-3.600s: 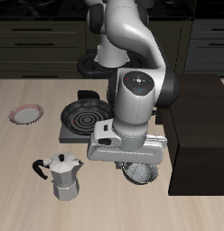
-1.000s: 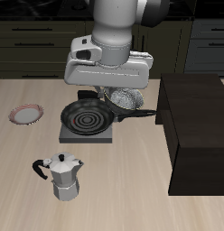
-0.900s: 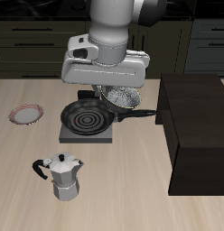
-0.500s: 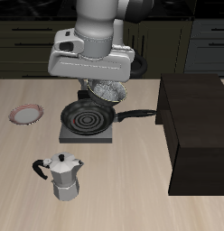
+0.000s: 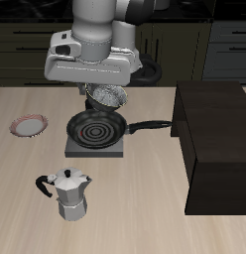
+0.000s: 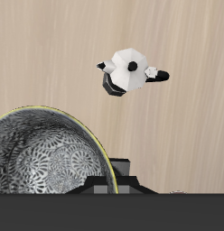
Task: Place the bowl on the plate
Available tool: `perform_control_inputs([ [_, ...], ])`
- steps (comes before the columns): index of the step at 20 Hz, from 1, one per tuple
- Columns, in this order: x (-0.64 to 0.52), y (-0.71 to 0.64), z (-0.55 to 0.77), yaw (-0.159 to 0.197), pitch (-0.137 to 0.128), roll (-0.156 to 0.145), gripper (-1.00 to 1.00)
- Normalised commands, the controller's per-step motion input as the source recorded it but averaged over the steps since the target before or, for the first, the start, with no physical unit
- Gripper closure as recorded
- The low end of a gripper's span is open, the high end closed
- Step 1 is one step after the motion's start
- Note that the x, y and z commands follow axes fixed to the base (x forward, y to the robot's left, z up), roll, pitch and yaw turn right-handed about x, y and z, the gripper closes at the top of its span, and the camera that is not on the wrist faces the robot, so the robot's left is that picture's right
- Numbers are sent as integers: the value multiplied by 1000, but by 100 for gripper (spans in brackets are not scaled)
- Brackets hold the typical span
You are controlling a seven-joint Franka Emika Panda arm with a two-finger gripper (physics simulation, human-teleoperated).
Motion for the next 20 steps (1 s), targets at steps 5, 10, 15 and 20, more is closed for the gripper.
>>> perform_control_inputs([
  [5, -240, -313, -20, -5, -8, -22, 100],
  [10, -211, -298, -66, 4, 8, -20, 100],
  [15, -181, -213, -2, 18, -13, -19, 100],
  [20, -161, -256, -2, 4, -1, -17, 100],
])
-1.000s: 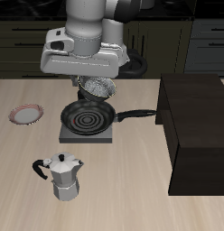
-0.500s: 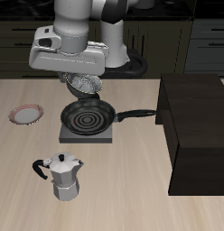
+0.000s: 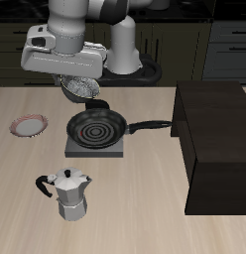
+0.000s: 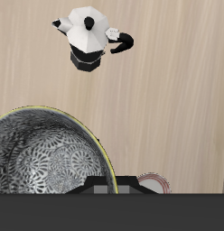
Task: Place the bowl on the plate
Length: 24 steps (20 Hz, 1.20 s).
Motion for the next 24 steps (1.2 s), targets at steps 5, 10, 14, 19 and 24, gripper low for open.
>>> perform_control_inputs([
  [5, -224, -367, -22, 2, -8, -43, 100],
  [10, -283, -234, -97, 24, 5, 6, 100],
  [14, -234, -143, -46, 23, -5, 27, 100],
  [19, -275, -199, -19, -10, 0, 37, 100],
  [24, -271, -278, 23, 0, -7, 6, 100],
])
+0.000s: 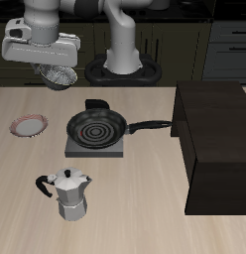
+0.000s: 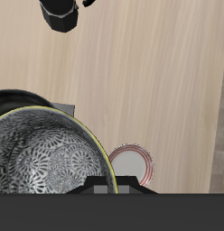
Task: Place the bowl on the plate
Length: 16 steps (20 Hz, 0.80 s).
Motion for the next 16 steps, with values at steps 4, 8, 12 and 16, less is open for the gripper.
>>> perform_control_inputs([
  [4, -219, -279, -92, -12, 26, 12, 100],
  [8, -243, -300, 26, -19, -13, -17, 100],
  [12, -159, -209, -37, 8, 5, -12, 100],
  [16, -185, -293, -7, -20, 5, -31, 100],
])
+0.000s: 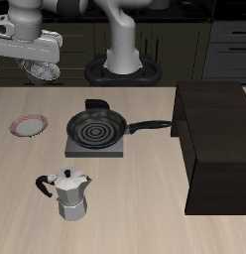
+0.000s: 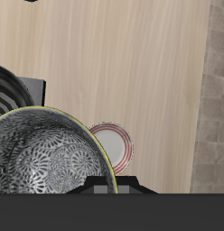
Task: Place the bowl on the plate
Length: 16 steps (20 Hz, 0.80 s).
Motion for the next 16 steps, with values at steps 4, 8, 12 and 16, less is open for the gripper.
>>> perform_control_inputs([
  [4, -126, -35, -145, 7, 21, 8, 100],
  [8, -148, 8, -161, 3, 20, 9, 100],
  [12, -210, -131, -119, -12, 1, -4, 100],
  [16, -87, -219, -116, -23, 3, -45, 100],
])
